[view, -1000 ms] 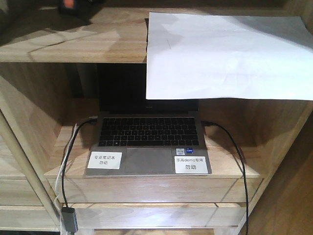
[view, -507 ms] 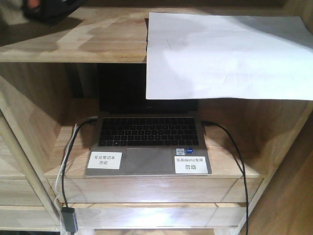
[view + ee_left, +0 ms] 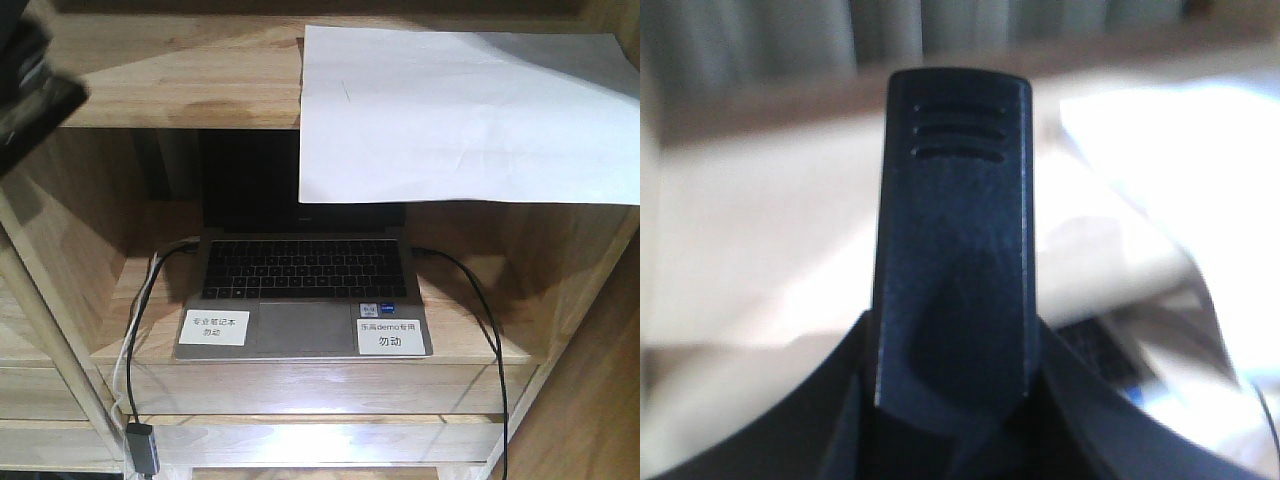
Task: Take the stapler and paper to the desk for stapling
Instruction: 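Close the left gripper on the black stapler and lift it off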
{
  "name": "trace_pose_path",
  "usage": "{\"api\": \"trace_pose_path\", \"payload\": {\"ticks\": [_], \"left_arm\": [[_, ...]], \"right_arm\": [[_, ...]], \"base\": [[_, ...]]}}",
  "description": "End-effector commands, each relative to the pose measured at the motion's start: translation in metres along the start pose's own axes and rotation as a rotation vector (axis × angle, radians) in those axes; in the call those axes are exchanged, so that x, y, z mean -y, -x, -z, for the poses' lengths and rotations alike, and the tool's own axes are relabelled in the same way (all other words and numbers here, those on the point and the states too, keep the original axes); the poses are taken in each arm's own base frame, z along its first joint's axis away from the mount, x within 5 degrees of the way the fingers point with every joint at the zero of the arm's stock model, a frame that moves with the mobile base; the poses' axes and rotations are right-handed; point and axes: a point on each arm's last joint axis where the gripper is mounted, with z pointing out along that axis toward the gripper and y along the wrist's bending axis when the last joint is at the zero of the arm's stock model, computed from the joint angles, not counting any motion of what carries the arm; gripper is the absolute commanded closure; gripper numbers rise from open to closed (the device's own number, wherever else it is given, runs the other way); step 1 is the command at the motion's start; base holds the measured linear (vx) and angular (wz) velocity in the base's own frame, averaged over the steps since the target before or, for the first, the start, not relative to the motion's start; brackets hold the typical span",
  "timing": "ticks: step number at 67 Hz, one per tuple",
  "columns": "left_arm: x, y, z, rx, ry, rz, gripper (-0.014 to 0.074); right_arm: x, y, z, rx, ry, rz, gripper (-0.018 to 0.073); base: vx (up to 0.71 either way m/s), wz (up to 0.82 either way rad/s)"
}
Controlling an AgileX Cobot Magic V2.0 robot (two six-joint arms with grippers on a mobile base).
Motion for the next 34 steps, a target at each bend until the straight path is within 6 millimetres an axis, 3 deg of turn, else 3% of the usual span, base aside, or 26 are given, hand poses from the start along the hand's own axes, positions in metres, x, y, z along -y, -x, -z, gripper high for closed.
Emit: {"api": "trace_pose_path", "payload": {"ticks": [1,19,34], "left_arm": [[-0.001,-0.004,0.022,0.148,-0.021,-0.023,0.0603],[-0.005,-0.075,0.043,0.109,-0.038,-0.017,0.0603],[-0.005,-0.126,0.049,0.085,-0.073,0.016,0.0603]], "right_arm": [[0.000,0.007,0.001,0.089,-0.003,0.009,0.0568],[0.000,0.007,0.001,0.089,-0.003,0.009,0.0568],[0.000,0.007,0.001,0.089,-0.003,0.009,0.0568]], "base": [[0.00,0.00],[0.00,0.00],[0.00,0.00]]}}
